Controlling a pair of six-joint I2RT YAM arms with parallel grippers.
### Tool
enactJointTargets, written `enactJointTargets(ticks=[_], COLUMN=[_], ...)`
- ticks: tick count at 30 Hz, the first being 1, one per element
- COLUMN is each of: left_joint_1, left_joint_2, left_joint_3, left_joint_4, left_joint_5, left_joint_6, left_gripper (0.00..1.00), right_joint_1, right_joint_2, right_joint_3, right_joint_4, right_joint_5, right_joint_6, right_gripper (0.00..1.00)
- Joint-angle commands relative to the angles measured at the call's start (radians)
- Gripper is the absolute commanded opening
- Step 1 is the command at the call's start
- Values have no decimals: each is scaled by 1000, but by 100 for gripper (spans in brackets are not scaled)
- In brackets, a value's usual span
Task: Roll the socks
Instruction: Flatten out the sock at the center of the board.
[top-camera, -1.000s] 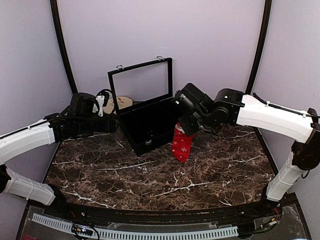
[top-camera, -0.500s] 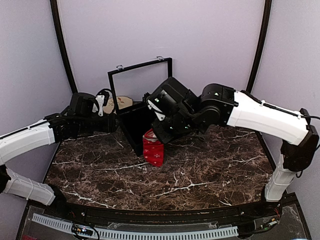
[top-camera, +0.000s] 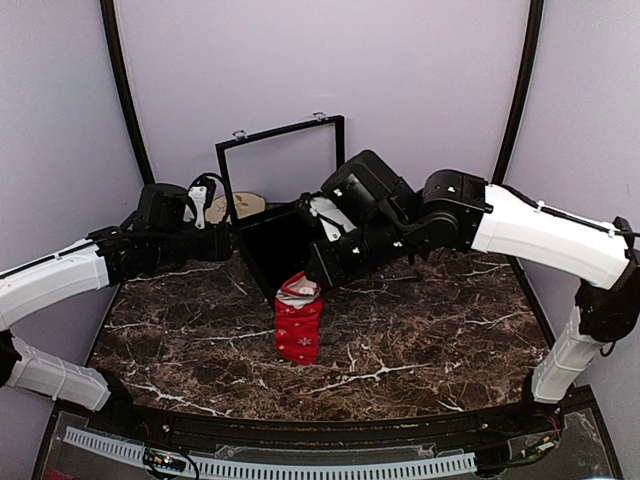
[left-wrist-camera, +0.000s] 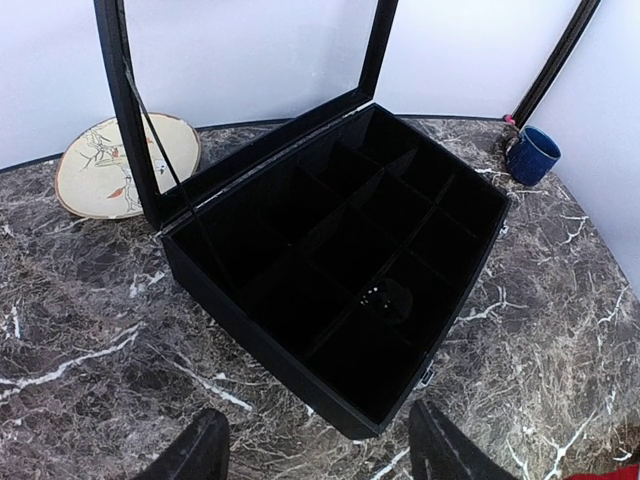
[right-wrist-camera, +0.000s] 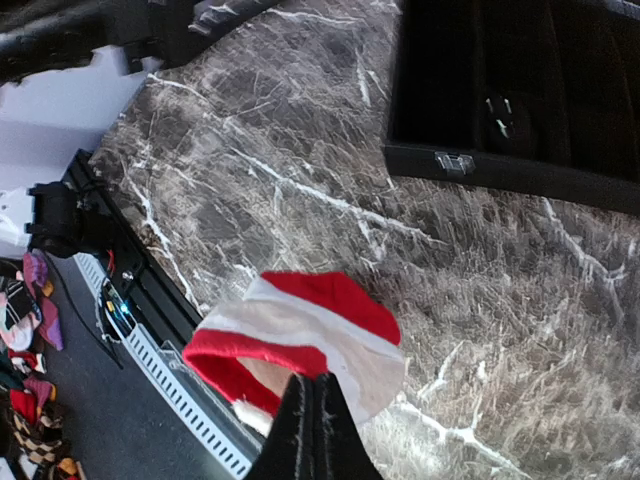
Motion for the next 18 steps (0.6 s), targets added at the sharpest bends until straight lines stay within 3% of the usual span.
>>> enactJointTargets(ticks=[1, 7, 18], left_joint_1=[3, 3, -79], left_joint_2=[15, 17, 73], left_joint_3=[-2, -25, -29], left_joint_4=[39, 73, 163], left_joint_5=[16, 44, 188], left_joint_6=[3, 26, 91], left_gripper=[64, 64, 63], right_joint_1=[-75, -174, -322], right_joint_2=[-75, -170, -213], right_joint_3=[-197, -423, -562], right_joint_4=[135, 221, 241], right_joint_5=[-126, -133, -72], right_joint_6=[147, 189, 122], right_gripper=[0, 0, 0])
